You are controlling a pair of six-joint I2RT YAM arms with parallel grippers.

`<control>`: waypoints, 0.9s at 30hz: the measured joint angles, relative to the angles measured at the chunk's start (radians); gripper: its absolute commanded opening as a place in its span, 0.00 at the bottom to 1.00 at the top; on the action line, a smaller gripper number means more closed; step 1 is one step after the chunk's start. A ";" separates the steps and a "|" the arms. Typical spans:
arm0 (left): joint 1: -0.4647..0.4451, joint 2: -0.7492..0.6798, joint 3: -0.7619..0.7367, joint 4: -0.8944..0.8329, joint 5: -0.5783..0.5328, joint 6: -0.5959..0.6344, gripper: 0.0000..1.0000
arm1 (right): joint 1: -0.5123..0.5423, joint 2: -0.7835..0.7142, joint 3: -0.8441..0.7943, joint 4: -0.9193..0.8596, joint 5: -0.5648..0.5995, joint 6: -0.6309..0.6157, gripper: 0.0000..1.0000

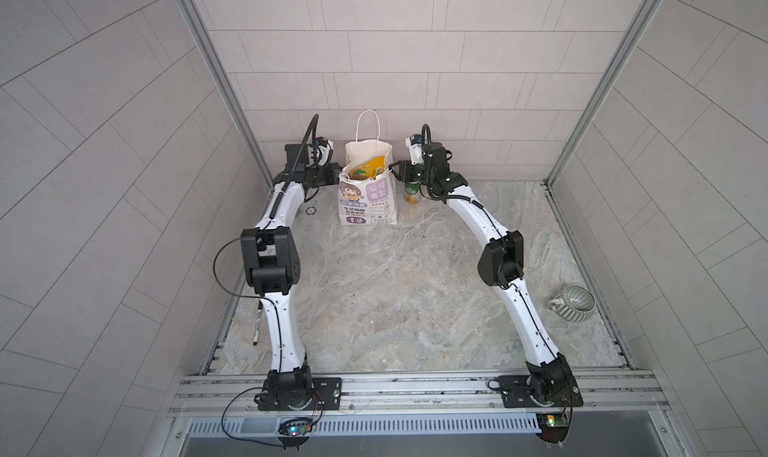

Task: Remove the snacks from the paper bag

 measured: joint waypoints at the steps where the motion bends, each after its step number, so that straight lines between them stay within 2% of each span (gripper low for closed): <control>1: 0.001 -0.027 -0.038 0.016 -0.005 -0.005 0.00 | 0.003 -0.002 -0.013 0.005 -0.006 -0.004 0.52; 5: 0.031 -0.120 -0.166 0.105 -0.035 -0.065 0.00 | 0.004 -0.026 -0.105 0.011 -0.027 -0.015 0.51; 8: 0.078 -0.130 -0.157 0.161 -0.040 -0.136 0.00 | 0.005 -0.072 -0.202 0.014 -0.026 -0.017 0.51; 13: 0.138 -0.002 0.094 0.167 -0.043 -0.193 0.00 | 0.007 -0.171 -0.302 0.017 -0.006 -0.008 0.50; 19: 0.093 0.253 0.429 0.144 -0.023 -0.226 0.00 | 0.013 -0.332 -0.400 0.044 0.002 0.008 0.49; 27: 0.027 0.531 0.610 0.176 -0.014 -0.334 0.00 | 0.016 -0.597 -0.681 0.167 0.002 0.020 0.49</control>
